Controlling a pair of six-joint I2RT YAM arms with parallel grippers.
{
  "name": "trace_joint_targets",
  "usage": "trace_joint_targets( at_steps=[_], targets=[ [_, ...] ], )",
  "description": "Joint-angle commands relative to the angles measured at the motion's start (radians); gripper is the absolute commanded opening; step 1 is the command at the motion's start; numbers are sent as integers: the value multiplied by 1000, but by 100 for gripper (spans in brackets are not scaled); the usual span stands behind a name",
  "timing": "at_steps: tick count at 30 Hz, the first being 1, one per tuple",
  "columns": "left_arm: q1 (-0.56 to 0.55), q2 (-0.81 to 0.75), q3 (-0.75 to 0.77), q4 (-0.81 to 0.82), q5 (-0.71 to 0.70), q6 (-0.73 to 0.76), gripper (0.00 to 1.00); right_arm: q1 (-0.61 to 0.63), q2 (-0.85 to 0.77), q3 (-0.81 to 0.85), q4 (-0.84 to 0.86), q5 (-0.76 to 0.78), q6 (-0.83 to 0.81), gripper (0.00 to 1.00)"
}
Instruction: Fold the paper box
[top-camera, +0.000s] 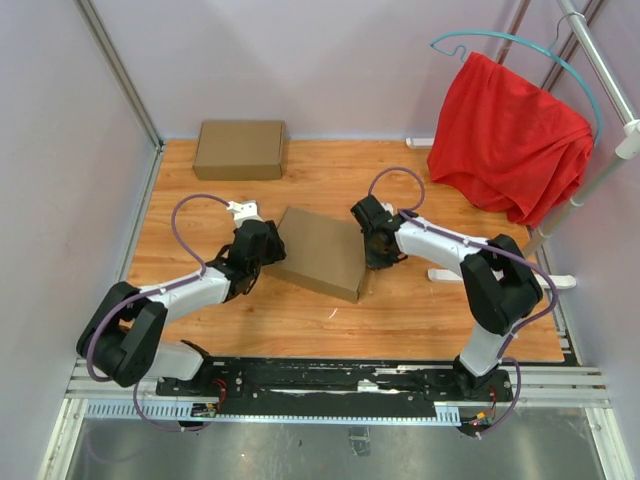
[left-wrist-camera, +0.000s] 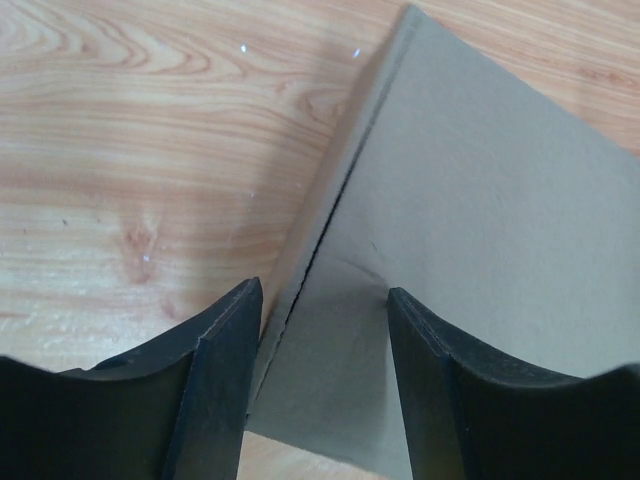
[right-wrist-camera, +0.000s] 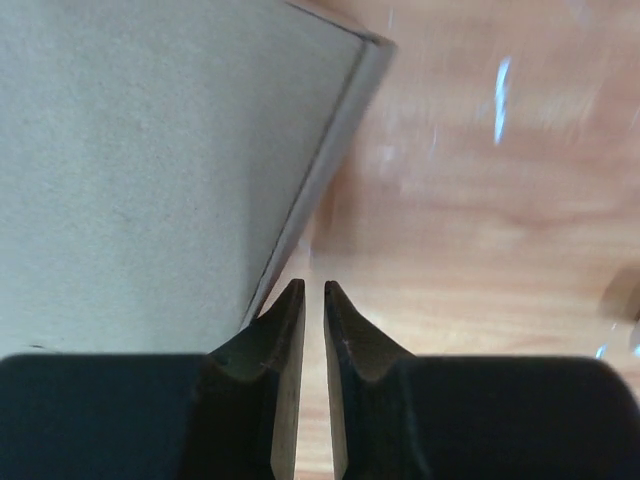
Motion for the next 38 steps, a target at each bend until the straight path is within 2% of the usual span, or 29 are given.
trace_joint_targets(
  at_steps=[1,8,13,17,18,21,22,23,24,27,33,36,38],
  targets=[
    [-11,-64,-68,-3,106,-39,57,-56,69,138,44,-32,-40,15],
    [-11,-78,-67,-17,137,-33,57,-104,141,277,26,-59,-86,15],
    [-11,-119,-36,-82,102,-25,58,-104,115,256,26,-40,-92,15],
    [-11,-212,-33,-137,119,-27,65,-107,76,248,28,4,-131,18],
    [-11,-240,-30,-159,108,-25,71,-107,60,250,27,17,-142,20],
    [-11,-333,-13,-245,64,-5,86,-107,-19,218,38,52,-169,44],
    [-11,-375,-7,-271,50,5,96,-107,-65,202,42,66,-176,58],
    [-11,-410,0,-296,34,14,99,-106,-99,186,43,74,-182,88],
    [-11,-444,9,-325,19,24,99,-105,-131,173,42,78,-190,99],
    [-12,-536,37,-408,-6,18,99,-104,-230,110,57,42,-205,98],
    [-11,-682,67,-544,91,-12,99,-101,-449,-132,182,-30,-196,98],
    [-11,-711,77,-601,70,-4,99,-102,-486,-193,223,-32,-221,98],
    [-11,-707,101,-626,85,6,99,-102,-485,-180,193,-13,-210,98]
  ],
)
